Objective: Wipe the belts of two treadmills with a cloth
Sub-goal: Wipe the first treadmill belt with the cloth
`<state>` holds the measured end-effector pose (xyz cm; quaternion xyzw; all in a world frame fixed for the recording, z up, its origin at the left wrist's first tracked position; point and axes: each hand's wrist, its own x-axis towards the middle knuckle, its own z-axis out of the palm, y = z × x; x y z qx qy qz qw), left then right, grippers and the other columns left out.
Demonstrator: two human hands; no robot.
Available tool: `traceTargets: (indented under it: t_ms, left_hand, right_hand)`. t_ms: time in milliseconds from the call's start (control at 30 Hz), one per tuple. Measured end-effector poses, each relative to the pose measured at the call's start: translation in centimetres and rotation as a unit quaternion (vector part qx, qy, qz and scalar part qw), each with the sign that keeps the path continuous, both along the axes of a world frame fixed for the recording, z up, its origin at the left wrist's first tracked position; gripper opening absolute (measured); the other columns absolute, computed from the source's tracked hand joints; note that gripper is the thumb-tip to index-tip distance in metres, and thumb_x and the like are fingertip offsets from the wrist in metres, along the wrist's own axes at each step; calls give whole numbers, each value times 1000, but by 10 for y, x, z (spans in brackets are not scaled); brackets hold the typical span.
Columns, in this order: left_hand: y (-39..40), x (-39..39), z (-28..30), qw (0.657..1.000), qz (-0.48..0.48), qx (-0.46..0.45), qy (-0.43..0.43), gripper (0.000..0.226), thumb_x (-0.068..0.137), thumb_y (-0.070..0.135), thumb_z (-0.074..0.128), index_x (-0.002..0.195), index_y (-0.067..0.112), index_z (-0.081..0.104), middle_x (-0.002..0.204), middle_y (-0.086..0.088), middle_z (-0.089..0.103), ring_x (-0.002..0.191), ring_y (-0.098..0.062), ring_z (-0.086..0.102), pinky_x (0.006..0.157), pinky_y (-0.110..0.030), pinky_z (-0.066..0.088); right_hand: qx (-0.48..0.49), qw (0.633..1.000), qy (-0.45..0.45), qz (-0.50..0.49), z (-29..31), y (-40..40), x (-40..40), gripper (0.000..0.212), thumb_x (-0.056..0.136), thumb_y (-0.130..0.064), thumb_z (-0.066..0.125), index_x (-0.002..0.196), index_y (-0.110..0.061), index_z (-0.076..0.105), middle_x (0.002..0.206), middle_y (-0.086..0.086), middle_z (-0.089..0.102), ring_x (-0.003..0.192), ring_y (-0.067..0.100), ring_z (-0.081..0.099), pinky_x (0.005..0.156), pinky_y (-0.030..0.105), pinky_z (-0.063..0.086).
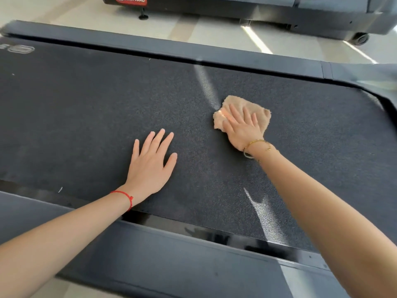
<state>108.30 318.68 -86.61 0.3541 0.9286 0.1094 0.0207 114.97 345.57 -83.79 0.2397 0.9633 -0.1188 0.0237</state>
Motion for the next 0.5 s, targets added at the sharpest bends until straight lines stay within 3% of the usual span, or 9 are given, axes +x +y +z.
traceTargets:
  t_ms: [67, 133, 200, 400, 500]
  left_hand:
    - [-15, -18, 0, 1000, 0, 1, 2, 61, 101, 51, 19, 158, 33, 10, 166, 10, 6, 153, -13, -2, 123, -51, 1]
    - [-28, -36, 0, 1000, 9, 0, 1, 60, 101, 49, 20, 158, 32, 12, 166, 10, 8, 153, -13, 0, 123, -53, 2]
    - [-40, -52, 0, 1000, 19, 0, -4, 59, 102, 46, 22, 158, 32, 13, 166, 11, 8, 153, -13, 1, 123, -54, 2]
    - [-69, -72, 4, 1000, -6, 0, -9, 56, 105, 39, 25, 158, 29, 13, 166, 8, 8, 153, -15, 0, 122, -56, 2]
    - [-83, -80, 6, 1000, -14, 4, -13, 55, 105, 37, 25, 158, 29, 13, 166, 7, 8, 154, -16, 0, 122, -55, 0]
  right_hand:
    - [39, 999, 20, 31, 3, -28, -22, 52, 103, -37, 24, 154, -27, 29, 161, 4, 21, 150, 33, 14, 121, 54, 2]
    - [39, 991, 1, 125, 0, -68, -39, 52, 106, -37, 18, 158, -29, 15, 166, 0, 5, 152, 28, 1, 120, 49, -8]
    - [6, 988, -12, 154, -6, -108, -47, 51, 107, -40, 13, 157, -34, 5, 165, -9, -3, 152, 28, -9, 121, 46, -10]
    - [3, 979, 24, 202, -9, -183, 5, 50, 107, -41, 18, 156, -39, 8, 164, -15, -1, 152, 24, -8, 122, 44, -8]
    - [3, 978, 31, 205, -7, -189, 52, 50, 106, -43, 20, 155, -43, 9, 163, -20, 0, 152, 18, -9, 120, 35, -15]
